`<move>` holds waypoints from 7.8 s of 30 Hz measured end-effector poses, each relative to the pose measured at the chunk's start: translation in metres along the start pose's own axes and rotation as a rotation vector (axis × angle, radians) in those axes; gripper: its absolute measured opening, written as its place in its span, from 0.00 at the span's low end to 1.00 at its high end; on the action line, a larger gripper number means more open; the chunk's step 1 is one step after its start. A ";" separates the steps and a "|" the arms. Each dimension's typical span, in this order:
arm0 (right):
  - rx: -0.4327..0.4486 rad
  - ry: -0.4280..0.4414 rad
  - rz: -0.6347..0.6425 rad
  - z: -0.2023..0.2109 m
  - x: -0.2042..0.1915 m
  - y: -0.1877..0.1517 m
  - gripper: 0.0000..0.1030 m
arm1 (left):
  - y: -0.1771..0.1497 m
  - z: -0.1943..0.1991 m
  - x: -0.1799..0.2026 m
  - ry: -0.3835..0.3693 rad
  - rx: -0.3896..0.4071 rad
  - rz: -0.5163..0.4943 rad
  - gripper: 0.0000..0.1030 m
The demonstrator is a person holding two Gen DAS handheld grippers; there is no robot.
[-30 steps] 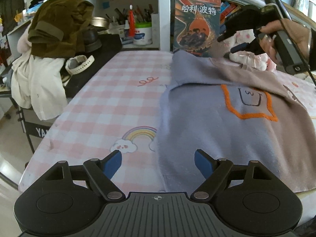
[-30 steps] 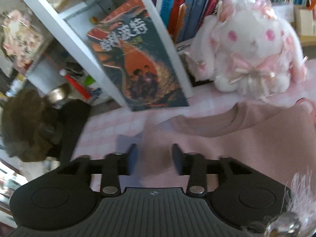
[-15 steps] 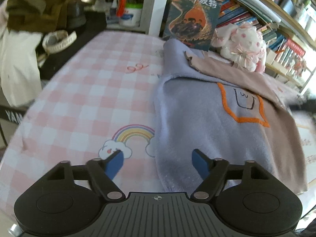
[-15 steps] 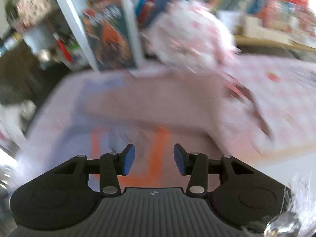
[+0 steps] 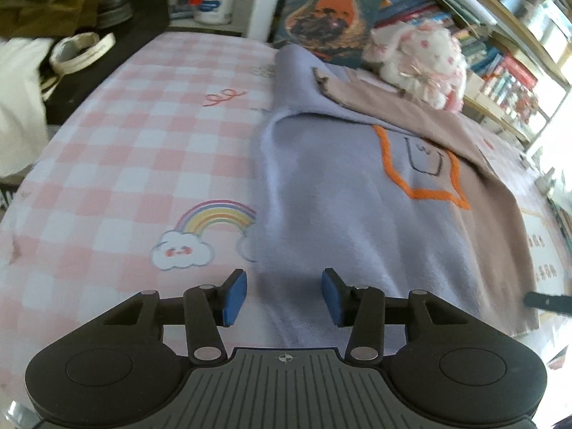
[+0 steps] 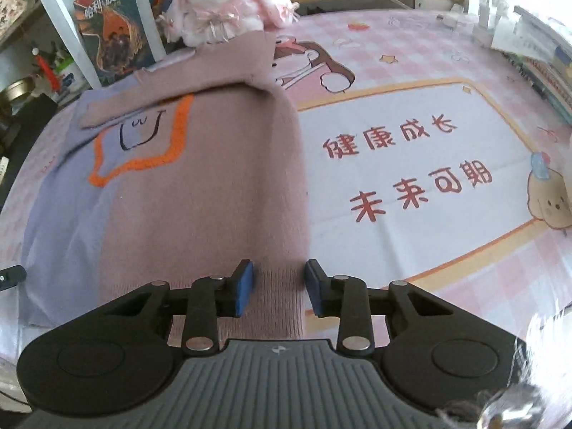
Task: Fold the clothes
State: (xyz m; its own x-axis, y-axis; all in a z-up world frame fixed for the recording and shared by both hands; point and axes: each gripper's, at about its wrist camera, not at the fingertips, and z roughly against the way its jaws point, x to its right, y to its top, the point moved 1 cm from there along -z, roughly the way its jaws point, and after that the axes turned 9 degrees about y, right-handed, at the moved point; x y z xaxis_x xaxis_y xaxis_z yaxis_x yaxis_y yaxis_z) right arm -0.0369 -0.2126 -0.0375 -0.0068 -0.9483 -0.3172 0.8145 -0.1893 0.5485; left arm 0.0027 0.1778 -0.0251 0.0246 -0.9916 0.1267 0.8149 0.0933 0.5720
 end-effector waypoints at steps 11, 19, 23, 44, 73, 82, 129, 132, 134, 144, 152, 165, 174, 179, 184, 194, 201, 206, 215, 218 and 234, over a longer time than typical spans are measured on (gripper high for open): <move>0.099 0.249 -0.090 0.027 0.000 0.013 0.09 | 0.011 0.027 0.025 -0.040 0.105 -0.081 0.09; 0.031 0.203 -0.115 0.012 0.011 0.009 0.14 | 0.001 0.006 -0.013 -0.125 -0.040 0.166 0.29; 0.005 0.192 -0.136 0.006 0.017 0.006 0.17 | -0.002 0.003 -0.016 -0.136 -0.048 0.188 0.29; -0.001 0.181 -0.155 0.001 0.023 0.001 0.19 | -0.004 -0.001 0.006 -0.121 -0.076 0.118 0.25; 0.208 0.623 -0.376 0.105 0.034 0.077 0.09 | 0.037 0.037 -0.053 -0.669 0.170 0.742 0.03; 0.300 0.498 -0.409 0.033 0.043 0.158 0.09 | 0.101 -0.029 -0.022 -0.526 0.153 0.702 0.03; 0.085 0.023 0.087 -0.100 0.047 0.179 0.08 | 0.107 -0.112 0.028 -0.036 0.091 0.146 0.11; 0.109 0.001 0.109 -0.091 0.044 0.179 0.17 | 0.108 -0.098 0.024 -0.031 0.116 0.166 0.17; 0.147 -0.001 0.126 -0.077 0.040 0.176 0.25 | 0.103 -0.082 0.022 -0.039 0.150 0.173 0.24; 0.206 -0.023 0.266 -0.028 0.002 0.134 0.61 | 0.044 -0.032 0.023 -0.057 0.120 0.192 0.33; 0.183 -0.034 0.324 -0.011 -0.033 0.080 0.65 | 0.006 -0.030 -0.002 -0.153 -0.017 0.472 0.43; 0.119 -0.045 0.280 -0.009 -0.061 0.032 0.69 | -0.011 -0.084 -0.025 -0.305 -0.147 1.043 0.41; 0.130 -0.082 0.244 -0.003 -0.055 0.032 0.69 | 0.001 -0.087 -0.011 -0.236 -0.053 0.979 0.10; 0.136 -0.090 0.220 -0.003 -0.051 0.036 0.69 | 0.024 -0.055 0.024 -0.173 0.156 0.526 0.09; 0.142 -0.104 0.203 -0.004 -0.044 0.041 0.68 | 0.005 -0.091 -0.009 -0.222 -0.010 0.778 0.12; 0.132 -0.145 0.175 -0.012 -0.010 0.066 0.68 | 0.004 -0.107 -0.009 -0.300 -0.008 0.945 0.37; 0.110 -0.125 0.164 -0.026 0.028 0.103 0.68 | 0.000 -0.100 -0.002 -0.204 0.037 0.940 0.14; 0.061 -0.050 0.154 -0.038 0.057 0.122 0.64 | -0.003 -0.090 0.006 -0.139 0.080 0.931 0.10; -0.067 0.188 0.189 -0.059 0.083 0.124 0.30 | 0.007 -0.052 0.039 -0.031 0.208 0.863 0.08; -0.080 0.228 0.211 -0.062 0.081 0.127 0.28 | 0.023 -0.026 0.064 -0.015 0.281 0.770 0.08; -0.126 0.370 0.214 -0.065 0.102 0.137 0.26 | 0.056 0.007 0.309 0.027 0.367 -0.080 0.14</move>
State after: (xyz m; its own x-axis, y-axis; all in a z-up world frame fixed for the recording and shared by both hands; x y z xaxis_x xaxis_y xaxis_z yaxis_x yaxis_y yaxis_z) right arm 0.1116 -0.3191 -0.0453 0.3592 -0.8032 -0.4753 0.8394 0.0555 0.5407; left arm 0.0524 -0.1226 0.0515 -0.0119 -0.9986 0.0512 0.5533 0.0361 0.8322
